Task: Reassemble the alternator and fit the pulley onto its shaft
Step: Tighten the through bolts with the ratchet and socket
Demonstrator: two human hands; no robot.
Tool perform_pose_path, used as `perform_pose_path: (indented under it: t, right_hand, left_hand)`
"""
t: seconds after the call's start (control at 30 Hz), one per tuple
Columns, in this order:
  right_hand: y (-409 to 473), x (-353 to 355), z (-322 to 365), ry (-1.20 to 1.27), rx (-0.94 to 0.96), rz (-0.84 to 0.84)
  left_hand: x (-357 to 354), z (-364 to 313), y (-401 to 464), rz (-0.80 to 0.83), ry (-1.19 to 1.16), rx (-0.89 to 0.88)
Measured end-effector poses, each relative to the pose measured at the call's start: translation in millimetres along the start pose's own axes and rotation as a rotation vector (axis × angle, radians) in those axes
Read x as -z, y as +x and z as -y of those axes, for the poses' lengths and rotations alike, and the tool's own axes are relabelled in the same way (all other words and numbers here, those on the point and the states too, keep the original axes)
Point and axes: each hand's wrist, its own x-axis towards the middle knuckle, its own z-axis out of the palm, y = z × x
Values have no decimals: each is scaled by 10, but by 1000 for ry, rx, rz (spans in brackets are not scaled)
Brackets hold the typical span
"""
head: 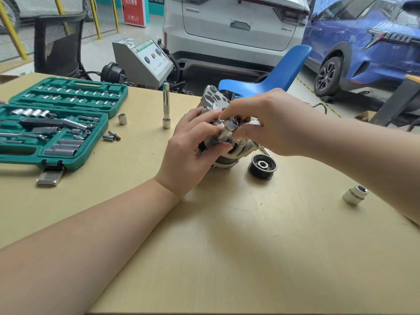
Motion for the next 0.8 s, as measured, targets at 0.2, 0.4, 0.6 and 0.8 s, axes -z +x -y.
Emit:
perform_pose_path:
  t: [0.2,0.4,0.6,0.8]
  right_hand:
    - [13,30,38,57,-30,10]
    - [32,20,79,73,-177,0]
    - [-9,-183,195,202,-433,-57]
    - [8,11,182,172,-403,56]
  left_hand:
    - [-6,6,6,-10,-38,-7]
    - [-5,24,-5,-16,-12,-15]
    - [11,14,-2,-8,-33,10]
    - [-2,9,3,-8,-1,7]
